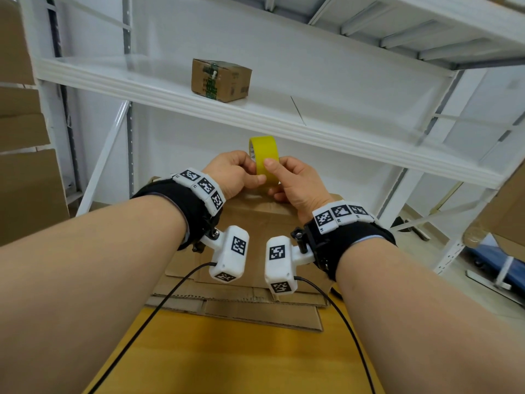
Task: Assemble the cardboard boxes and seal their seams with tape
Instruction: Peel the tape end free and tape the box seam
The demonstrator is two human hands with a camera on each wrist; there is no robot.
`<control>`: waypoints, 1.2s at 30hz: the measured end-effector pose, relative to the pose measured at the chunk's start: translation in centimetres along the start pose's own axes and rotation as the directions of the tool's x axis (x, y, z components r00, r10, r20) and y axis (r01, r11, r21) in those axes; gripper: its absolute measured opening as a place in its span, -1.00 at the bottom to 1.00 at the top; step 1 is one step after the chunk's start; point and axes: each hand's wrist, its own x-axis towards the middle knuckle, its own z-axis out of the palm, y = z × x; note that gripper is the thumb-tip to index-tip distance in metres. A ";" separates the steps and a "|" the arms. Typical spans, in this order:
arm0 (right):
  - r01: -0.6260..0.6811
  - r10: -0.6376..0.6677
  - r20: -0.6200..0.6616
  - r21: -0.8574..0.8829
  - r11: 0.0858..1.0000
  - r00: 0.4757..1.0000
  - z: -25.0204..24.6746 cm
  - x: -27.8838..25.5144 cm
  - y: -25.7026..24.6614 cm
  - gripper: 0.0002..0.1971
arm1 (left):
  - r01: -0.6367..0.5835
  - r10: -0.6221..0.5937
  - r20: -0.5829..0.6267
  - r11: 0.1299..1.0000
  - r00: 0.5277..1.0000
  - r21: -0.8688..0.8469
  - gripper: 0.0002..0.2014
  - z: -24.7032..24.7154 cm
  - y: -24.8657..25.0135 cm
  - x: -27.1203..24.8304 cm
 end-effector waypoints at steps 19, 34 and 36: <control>0.046 -0.045 0.078 -0.009 0.999 0.996 -0.4 0.5 1.2 -0.87 | 0.124 -0.129 0.005 0.936 0.992 -0.331 -0.83 0.0 1.6 -0.5; 0.052 -0.046 0.073 -0.076 0.996 0.996 -0.4 0.4 1.3 -0.88 | 0.126 -0.122 0.031 0.942 0.992 -0.310 -0.77 -0.4 1.3 -0.7; 0.062 -0.055 0.081 -0.088 0.994 0.995 -0.4 0.4 1.2 -0.87 | 0.115 -0.115 0.016 0.956 0.993 -0.271 -0.80 -0.3 1.4 -0.8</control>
